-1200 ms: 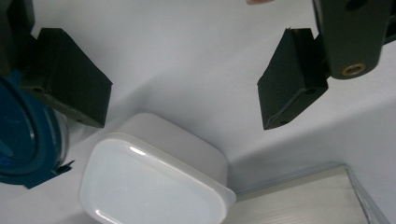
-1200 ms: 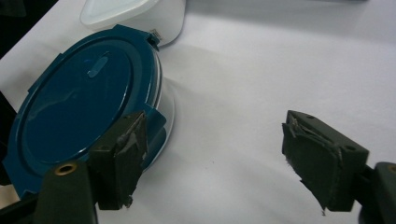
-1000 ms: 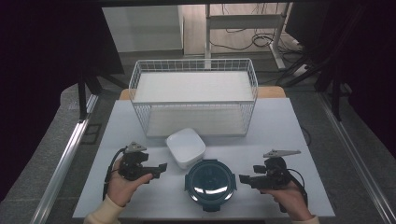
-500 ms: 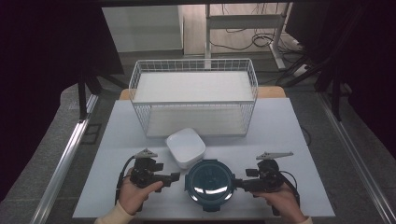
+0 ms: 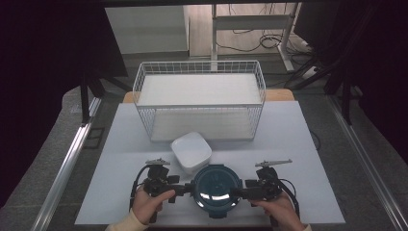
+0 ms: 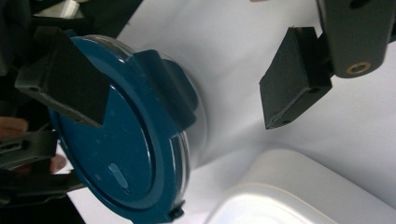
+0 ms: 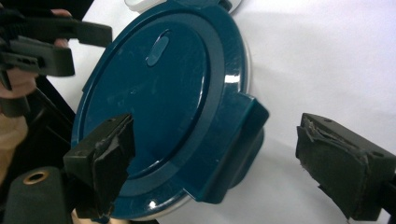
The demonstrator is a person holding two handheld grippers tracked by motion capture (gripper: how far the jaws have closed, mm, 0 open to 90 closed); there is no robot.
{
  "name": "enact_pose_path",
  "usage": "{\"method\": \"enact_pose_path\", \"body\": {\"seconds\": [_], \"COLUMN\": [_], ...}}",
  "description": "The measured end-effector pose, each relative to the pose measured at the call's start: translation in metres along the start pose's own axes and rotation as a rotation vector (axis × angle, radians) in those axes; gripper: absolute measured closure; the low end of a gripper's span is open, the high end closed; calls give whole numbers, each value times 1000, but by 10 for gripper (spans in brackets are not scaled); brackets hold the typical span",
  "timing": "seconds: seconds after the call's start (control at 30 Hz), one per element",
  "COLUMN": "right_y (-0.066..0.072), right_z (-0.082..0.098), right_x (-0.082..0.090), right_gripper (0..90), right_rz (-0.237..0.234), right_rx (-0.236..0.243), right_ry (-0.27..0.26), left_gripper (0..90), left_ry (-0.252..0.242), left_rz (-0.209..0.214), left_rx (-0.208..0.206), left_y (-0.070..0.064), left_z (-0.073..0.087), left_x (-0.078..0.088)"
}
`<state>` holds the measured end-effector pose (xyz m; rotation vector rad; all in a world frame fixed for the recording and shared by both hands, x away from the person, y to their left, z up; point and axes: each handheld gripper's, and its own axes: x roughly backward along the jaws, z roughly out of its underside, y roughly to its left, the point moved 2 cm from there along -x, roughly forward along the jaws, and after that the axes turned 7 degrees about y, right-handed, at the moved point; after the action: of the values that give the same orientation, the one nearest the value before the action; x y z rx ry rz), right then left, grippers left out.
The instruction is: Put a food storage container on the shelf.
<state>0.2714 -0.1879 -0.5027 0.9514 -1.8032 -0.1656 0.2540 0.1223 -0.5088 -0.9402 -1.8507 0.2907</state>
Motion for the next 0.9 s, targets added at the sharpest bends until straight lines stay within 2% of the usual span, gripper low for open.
{"method": "enact_pose_path", "body": {"seconds": [0.07,0.3,0.47,0.53,0.6,0.67,0.9], "right_y": [0,1,2,4,5,5,0], "right_z": [1,4,5,5,5,5,5], "right_x": [-3,-11,-15,-16,-18,-18,-16], "right_gripper": [116,119,145,158,173,183,252], "right_rz": [-22,-58,-82,-100,-81,-83,-115], "right_rx": [-27,-73,-102,-110,-106,-113,-181], "right_ry": [1,3,5,11,13,9,-6], "left_gripper": [162,180,213,230,256,279,286], "left_ry": [6,46,54,59,72,76,78], "left_rz": [47,82,182,178,200,206,201], "left_rx": [22,52,116,113,115,118,127], "left_y": [-1,-1,0,-1,-2,-3,-4], "left_z": [0,3,4,5,5,6,6], "left_x": [-3,-19,-25,-28,-31,-33,-31]}}
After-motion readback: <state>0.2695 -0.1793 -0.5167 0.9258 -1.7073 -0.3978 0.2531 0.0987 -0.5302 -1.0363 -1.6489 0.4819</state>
